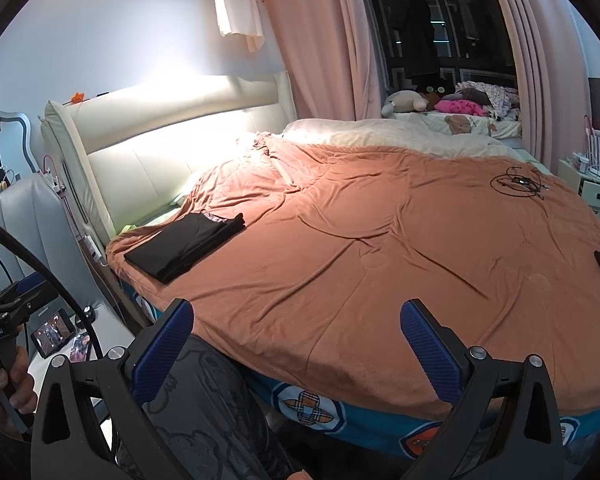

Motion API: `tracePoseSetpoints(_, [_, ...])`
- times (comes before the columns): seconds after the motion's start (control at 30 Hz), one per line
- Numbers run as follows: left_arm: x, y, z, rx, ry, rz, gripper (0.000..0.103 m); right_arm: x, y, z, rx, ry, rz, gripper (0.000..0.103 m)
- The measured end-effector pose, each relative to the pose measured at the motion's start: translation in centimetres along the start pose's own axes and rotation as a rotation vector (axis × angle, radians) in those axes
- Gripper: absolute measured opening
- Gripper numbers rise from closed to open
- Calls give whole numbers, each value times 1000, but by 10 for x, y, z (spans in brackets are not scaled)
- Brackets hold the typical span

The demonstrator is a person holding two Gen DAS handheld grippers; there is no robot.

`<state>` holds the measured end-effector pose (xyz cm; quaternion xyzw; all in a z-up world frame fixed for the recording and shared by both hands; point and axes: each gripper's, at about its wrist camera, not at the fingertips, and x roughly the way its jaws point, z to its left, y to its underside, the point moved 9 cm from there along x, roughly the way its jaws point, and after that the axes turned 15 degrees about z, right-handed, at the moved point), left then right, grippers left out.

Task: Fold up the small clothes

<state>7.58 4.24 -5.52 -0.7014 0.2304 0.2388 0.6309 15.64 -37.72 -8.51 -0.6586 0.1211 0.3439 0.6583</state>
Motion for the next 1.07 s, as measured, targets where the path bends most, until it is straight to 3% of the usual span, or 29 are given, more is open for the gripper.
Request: tracePoseSetpoints(1.07, [-2,1,-2,-12,2,4,103,8,0,-16,6,5,26,103])
